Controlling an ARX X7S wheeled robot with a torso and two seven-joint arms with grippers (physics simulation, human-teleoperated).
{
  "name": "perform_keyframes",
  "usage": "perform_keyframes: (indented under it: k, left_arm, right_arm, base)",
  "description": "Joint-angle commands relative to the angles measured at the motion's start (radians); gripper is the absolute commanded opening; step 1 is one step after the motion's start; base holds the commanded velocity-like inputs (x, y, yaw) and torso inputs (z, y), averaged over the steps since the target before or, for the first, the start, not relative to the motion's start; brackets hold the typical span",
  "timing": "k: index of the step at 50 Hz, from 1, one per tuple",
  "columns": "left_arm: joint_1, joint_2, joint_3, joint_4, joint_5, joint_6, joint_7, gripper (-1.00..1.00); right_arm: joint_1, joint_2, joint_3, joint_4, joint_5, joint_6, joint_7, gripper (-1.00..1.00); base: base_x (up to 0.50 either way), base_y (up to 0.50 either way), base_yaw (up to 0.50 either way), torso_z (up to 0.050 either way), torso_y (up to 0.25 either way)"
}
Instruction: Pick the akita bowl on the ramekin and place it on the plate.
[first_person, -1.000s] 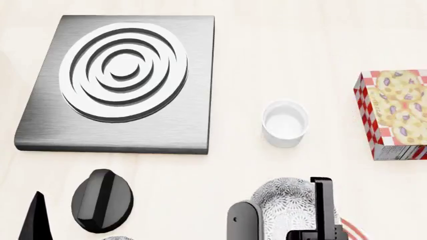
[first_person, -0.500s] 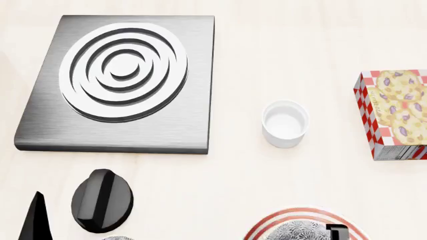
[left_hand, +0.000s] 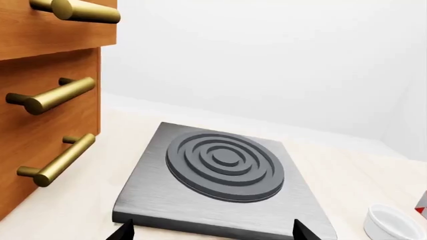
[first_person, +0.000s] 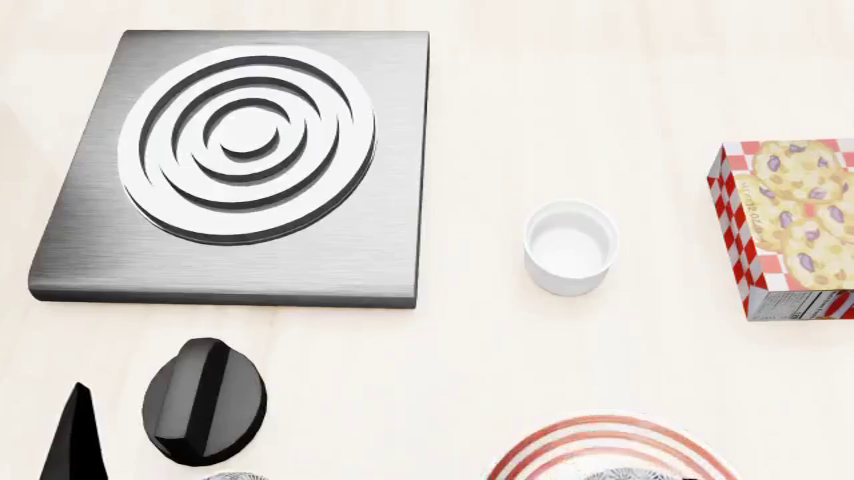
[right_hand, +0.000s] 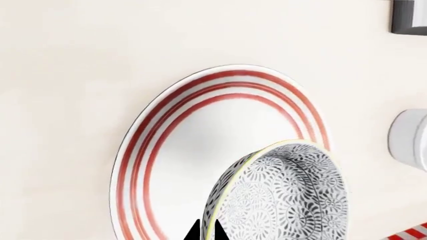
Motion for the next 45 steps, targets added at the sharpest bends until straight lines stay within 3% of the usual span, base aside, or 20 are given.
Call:
perform_keyframes:
  k: [1, 45]
  left_arm:
    - [-0.002, -0.002, 0.004, -0.004, 0.000, 0.003, -0.002, 1.00]
    - [0.001, -0.011, 0.019, -0.005, 0.004, 0.013, -0.012, 1.00]
  right_arm:
    - [-0.044, -0.016, 0.041, 0.002, -0.018, -0.025, 0.015, -1.00]
    - [-0.144, -0.043, 0.190, 0.167, 0.217, -0.151, 0.273, -1.00]
  base:
    - [0.00, 0.00, 0.00, 0.000, 0.000]
    - [0.00, 0.00, 0.00, 0.000, 0.000]
